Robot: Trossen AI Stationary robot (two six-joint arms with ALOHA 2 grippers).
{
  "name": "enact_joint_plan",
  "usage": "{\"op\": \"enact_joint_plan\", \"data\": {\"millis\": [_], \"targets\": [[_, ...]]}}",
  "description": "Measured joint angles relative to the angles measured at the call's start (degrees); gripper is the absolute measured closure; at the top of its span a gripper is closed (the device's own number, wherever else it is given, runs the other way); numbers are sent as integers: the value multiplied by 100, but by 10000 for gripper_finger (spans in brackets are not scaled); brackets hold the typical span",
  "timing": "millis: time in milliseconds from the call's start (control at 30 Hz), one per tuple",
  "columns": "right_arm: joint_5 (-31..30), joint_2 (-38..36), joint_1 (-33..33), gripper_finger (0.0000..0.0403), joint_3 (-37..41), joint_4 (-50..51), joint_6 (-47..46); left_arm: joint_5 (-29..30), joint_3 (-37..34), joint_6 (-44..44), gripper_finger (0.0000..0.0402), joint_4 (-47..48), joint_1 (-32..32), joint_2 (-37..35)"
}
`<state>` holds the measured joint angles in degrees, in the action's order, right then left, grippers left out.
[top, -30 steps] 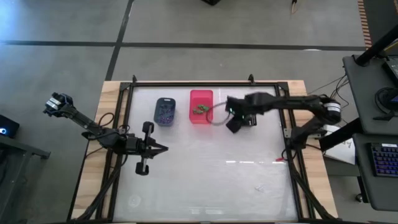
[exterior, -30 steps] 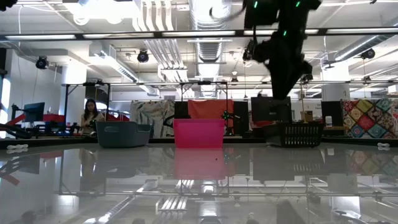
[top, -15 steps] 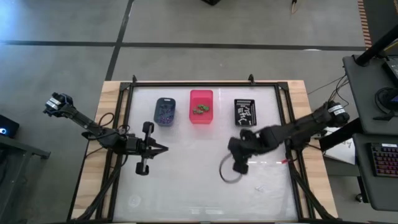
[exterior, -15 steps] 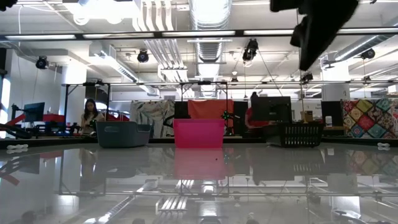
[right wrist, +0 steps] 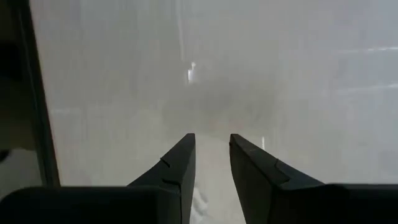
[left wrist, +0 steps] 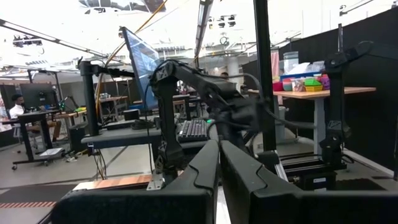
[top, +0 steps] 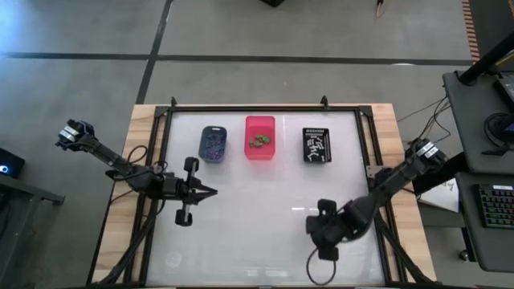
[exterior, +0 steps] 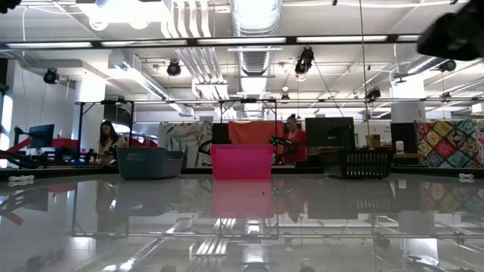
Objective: Sort Halloween decoration
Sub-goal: Put the white bone toy into the black bin
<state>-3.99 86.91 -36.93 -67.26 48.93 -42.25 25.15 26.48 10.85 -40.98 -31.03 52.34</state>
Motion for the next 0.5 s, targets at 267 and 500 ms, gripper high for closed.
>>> {"op": "enact_joint_plan", "data": {"millis": [267,500], "targets": [[603,671,-457,328,0,66,-443,-2,0,-179,402,-49,0,54],[747,935,-637,334,0,350,-375,-4,0,-236,402,-464,2,423]]}}
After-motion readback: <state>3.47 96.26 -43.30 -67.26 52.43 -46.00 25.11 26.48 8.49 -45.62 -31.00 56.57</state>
